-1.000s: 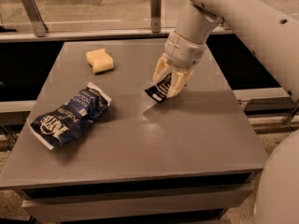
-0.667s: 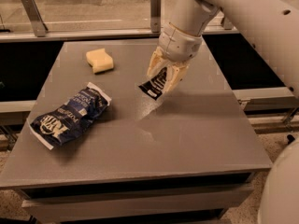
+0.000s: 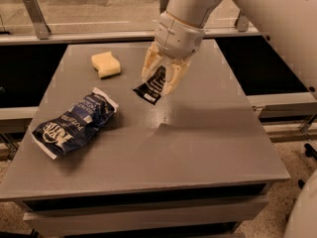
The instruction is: Move rxbar chocolate near blue chip bag
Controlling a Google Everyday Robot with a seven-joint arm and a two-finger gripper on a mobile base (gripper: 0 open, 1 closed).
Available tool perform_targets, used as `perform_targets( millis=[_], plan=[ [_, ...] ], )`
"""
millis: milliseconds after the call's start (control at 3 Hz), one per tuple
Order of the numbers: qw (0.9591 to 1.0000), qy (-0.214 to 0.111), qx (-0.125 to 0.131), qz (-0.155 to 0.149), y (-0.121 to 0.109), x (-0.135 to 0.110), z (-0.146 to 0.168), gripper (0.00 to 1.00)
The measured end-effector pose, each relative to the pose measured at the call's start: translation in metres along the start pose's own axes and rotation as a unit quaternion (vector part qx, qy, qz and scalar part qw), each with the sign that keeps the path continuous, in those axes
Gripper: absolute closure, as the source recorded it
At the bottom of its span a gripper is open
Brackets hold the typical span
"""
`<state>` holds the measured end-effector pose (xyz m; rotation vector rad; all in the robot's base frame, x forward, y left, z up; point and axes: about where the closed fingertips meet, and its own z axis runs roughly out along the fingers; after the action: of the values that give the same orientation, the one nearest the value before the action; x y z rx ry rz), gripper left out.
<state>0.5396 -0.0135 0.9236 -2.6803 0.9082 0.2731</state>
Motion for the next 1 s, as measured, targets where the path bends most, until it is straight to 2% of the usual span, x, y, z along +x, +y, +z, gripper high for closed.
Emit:
perform_targets(
  millis=[333, 1000],
  plan=[
    [0.9985, 0.000, -0.010, -0.055, -0.005, -0.039, -0.002, 1.00],
    [0.9926, -0.012, -0.044, -0.112, -0.007, -0.084, 0.017, 1.00]
  ],
)
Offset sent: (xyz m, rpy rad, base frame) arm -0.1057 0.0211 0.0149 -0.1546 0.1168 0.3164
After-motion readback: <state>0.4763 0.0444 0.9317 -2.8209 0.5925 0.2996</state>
